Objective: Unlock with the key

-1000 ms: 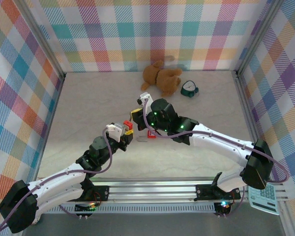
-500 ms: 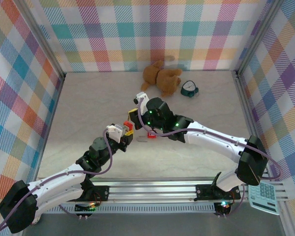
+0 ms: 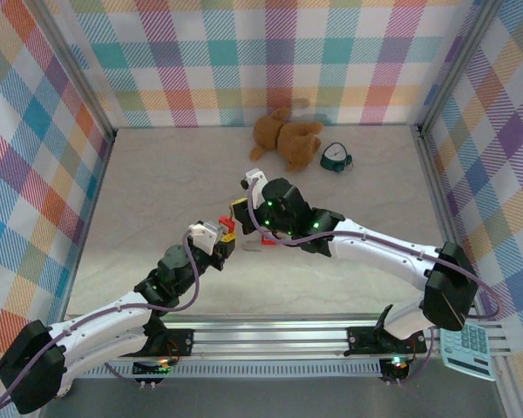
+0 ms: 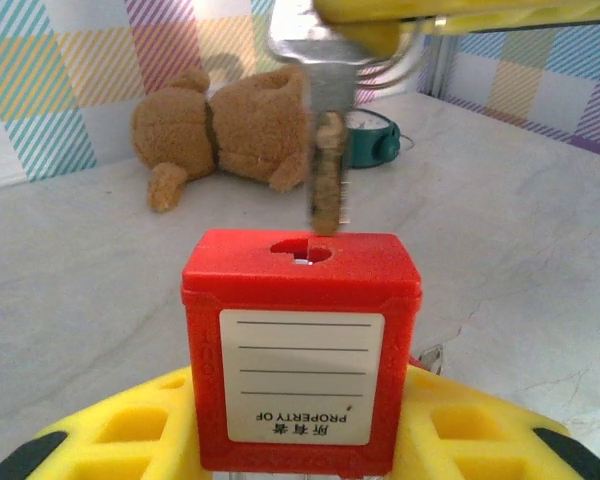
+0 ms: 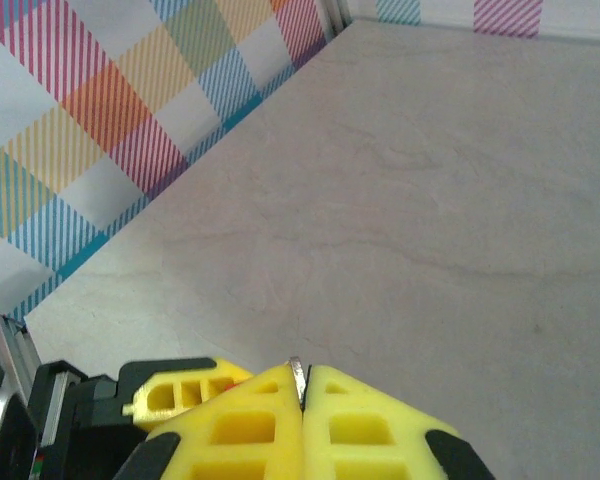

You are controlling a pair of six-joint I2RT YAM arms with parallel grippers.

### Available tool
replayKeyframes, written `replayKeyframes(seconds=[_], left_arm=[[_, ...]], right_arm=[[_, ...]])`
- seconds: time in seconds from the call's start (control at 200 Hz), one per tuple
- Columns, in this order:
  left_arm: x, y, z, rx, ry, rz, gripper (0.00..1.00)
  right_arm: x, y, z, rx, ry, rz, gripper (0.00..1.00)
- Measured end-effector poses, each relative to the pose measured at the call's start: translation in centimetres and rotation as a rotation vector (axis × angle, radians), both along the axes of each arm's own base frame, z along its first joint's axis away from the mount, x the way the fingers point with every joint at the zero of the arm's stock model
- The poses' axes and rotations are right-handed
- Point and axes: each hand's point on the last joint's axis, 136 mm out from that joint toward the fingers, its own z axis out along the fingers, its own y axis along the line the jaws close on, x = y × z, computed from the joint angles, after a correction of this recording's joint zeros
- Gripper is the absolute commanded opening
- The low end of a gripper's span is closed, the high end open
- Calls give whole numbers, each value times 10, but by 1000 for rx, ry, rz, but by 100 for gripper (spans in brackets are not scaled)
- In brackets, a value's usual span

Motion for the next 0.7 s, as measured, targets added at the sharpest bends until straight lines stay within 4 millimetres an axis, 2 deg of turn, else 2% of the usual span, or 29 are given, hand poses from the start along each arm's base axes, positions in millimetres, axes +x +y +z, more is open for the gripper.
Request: replayKeyframes(seconds=[0.14, 0.425, 0.7], left_arm=[[-1, 2, -7, 13, 11, 4, 21], [1, 1, -2, 0, -6, 6, 20], [1, 0, -7, 13, 2, 5, 20]], right_arm=[[-3, -3, -8, -5, 21, 1, 0], [-8, -6, 2, 19, 16, 10, 0], [-12, -4, 0, 31, 18, 32, 0]])
